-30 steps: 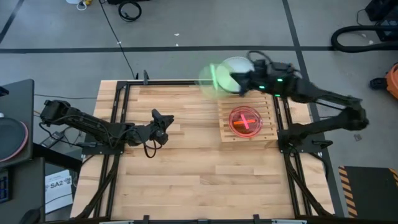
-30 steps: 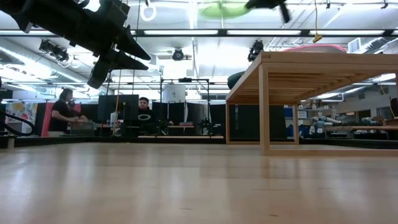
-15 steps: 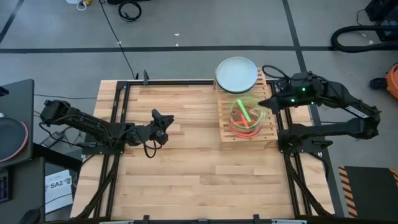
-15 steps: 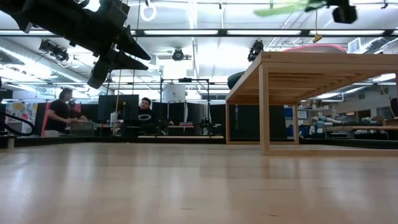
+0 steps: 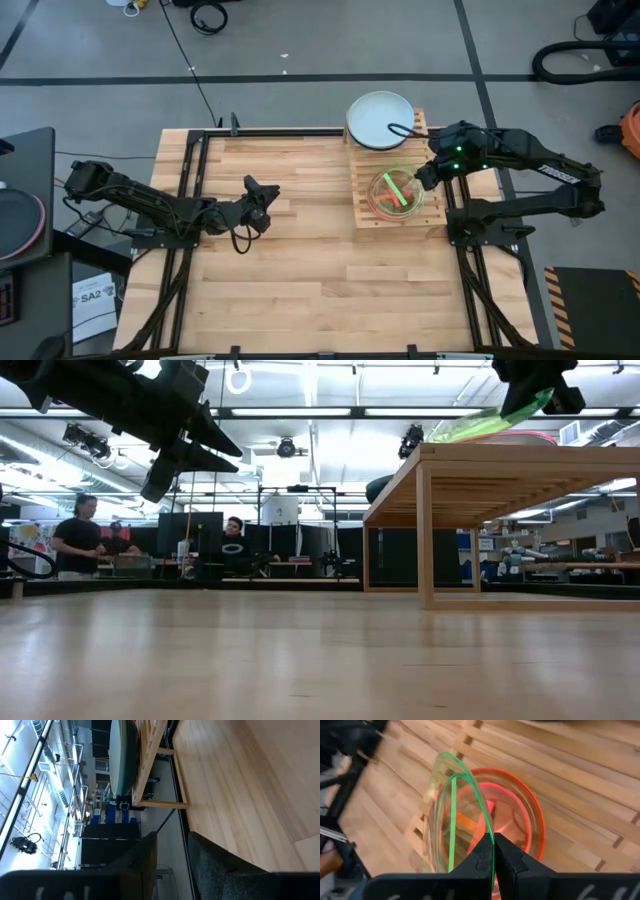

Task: Place and stack plates onto a shelf
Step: Stack the light green plate on top of the light pink plate on the shelf

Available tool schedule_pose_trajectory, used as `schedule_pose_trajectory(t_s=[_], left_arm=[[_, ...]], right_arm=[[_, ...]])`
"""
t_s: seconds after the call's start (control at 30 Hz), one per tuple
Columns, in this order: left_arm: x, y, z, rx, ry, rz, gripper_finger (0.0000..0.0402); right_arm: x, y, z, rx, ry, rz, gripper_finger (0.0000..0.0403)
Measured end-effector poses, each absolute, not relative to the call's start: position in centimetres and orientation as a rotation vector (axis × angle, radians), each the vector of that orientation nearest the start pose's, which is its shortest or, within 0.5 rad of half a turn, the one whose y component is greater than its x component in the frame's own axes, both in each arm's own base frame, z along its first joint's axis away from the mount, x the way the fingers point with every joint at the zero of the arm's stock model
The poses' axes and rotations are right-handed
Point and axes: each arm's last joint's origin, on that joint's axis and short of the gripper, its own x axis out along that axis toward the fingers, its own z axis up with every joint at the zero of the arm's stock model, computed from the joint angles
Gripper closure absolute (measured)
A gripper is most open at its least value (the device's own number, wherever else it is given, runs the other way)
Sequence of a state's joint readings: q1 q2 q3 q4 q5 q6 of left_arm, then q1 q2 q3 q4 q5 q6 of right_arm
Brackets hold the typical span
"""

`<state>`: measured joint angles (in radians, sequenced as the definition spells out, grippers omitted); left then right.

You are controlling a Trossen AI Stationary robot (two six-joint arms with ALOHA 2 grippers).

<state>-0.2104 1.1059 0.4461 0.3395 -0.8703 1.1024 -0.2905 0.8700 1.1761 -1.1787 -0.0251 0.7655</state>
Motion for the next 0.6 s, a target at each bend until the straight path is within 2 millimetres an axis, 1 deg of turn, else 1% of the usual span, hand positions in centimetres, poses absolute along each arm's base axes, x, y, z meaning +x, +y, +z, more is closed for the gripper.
schedule_pose_trajectory(t_s=[0.17,0.6], left_arm=[[21.39,-2.31,20.95,1.222,0.621,0.438,0.0283],[21.39,-2.31,20.95,1.221,0.62,0.438,0.0283]], right_arm=[[12.72,-3.71,35.94,0.851,0.762,-0.577,0.0392],[12.74,-3.67,35.94,0.859,0.766,-0.562,0.0391]])
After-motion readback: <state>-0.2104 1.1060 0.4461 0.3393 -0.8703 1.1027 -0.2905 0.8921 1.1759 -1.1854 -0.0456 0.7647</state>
